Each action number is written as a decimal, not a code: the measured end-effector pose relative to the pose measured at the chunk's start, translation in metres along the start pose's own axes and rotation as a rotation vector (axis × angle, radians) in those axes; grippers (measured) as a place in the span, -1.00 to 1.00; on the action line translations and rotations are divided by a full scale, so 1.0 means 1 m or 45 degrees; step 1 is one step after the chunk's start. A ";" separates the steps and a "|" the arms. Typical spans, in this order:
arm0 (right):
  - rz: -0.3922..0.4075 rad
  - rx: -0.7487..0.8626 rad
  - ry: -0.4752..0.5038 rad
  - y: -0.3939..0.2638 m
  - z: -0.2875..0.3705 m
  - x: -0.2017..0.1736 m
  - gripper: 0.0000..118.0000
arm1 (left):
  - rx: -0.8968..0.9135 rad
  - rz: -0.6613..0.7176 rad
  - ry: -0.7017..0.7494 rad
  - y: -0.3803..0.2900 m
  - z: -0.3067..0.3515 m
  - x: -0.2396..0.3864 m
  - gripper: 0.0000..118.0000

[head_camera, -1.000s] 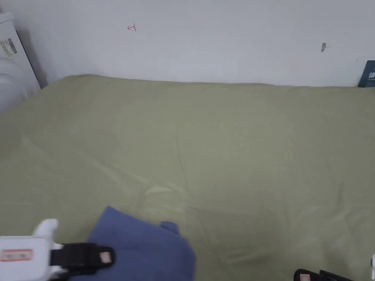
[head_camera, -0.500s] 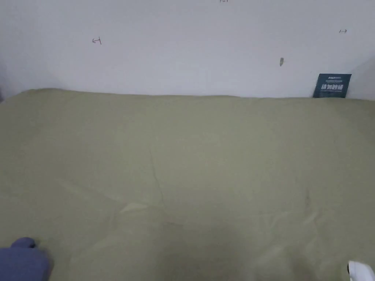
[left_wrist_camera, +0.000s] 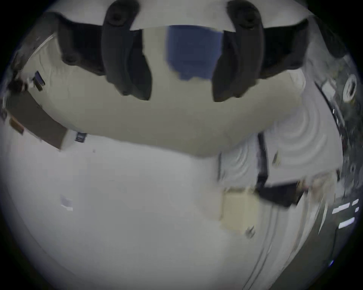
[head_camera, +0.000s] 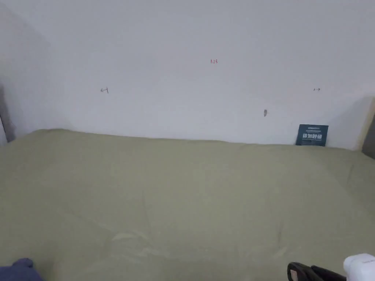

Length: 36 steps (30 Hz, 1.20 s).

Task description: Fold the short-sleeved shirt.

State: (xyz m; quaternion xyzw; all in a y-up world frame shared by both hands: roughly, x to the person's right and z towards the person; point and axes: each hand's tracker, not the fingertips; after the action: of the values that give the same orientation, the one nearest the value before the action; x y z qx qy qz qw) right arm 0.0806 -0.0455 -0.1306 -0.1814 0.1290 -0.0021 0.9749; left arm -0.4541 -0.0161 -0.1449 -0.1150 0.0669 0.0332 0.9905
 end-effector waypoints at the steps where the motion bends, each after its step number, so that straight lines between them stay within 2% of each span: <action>1: 0.006 0.044 -0.071 0.001 0.004 -0.003 -1.00 | 0.049 -0.005 0.031 -0.004 0.007 0.029 -0.22; 2: 0.013 0.075 -0.123 0.001 0.008 -0.004 -1.00 | 0.074 -0.014 0.042 -0.009 0.011 0.051 -0.91; 3: 0.010 0.101 -0.166 -0.001 0.011 -0.005 -1.00 | 0.105 -0.043 0.062 -0.018 0.017 0.068 -1.00; 5: 0.016 0.154 -0.298 -0.007 0.014 -0.006 -1.00 | 0.115 -0.051 -0.009 -0.027 0.025 0.100 -1.00; 7: 0.025 0.204 -0.372 -0.012 0.016 -0.005 -1.00 | 0.074 0.012 -0.062 -0.034 0.025 0.130 -1.00; 9: 0.050 0.225 -0.402 -0.012 0.013 -0.003 -1.00 | 0.053 0.037 -0.112 -0.034 0.024 0.144 -1.00; 11: 0.080 0.230 -0.436 -0.006 0.009 -0.001 -1.00 | 0.103 -0.021 -0.094 -0.028 0.025 0.170 -1.00; 16: 0.046 0.292 -0.481 0.018 0.005 0.007 -1.00 | 0.141 -0.109 -0.069 -0.013 0.018 0.196 -1.00; 17: 0.044 0.306 -0.489 0.020 0.005 0.008 -0.95 | 0.134 -0.106 -0.084 -0.011 0.016 0.197 -0.91; 18: 0.039 0.311 -0.498 0.024 0.005 0.008 -0.73 | 0.132 -0.096 -0.110 -0.010 0.016 0.199 -0.62; 19: 0.036 0.315 -0.510 0.026 0.005 0.007 -0.23 | 0.113 -0.065 -0.137 -0.010 0.015 0.202 -0.10; 20: 0.038 0.314 -0.509 0.027 0.005 0.007 0.58 | 0.101 -0.055 -0.153 -0.010 0.013 0.203 0.65; 21: 0.038 0.302 -0.504 0.028 0.004 0.007 0.87 | 0.088 -0.050 -0.148 -0.011 0.010 0.204 0.95; 22: 0.044 0.304 -0.504 0.025 0.004 0.006 0.97 | 0.068 -0.053 -0.135 -0.011 0.011 0.206 0.97; 25: 0.072 0.364 -0.507 0.018 0.009 0.001 0.98 | 0.145 -0.060 -0.130 -0.011 0.016 0.208 0.97; 30: 0.061 0.341 -0.492 0.018 0.010 0.002 0.98 | 0.208 -0.069 -0.130 -0.006 0.023 0.212 0.97; 36: 0.069 0.325 -0.537 0.020 0.010 0.004 0.98 | 0.213 -0.053 -0.132 0.002 0.027 0.212 0.97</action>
State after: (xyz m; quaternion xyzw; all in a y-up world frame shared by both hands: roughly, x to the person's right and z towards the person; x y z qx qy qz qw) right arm 0.0865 -0.0230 -0.1298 -0.0497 -0.0741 0.0456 0.9950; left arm -0.2412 0.0029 -0.1490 -0.0314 0.0156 0.0128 0.9993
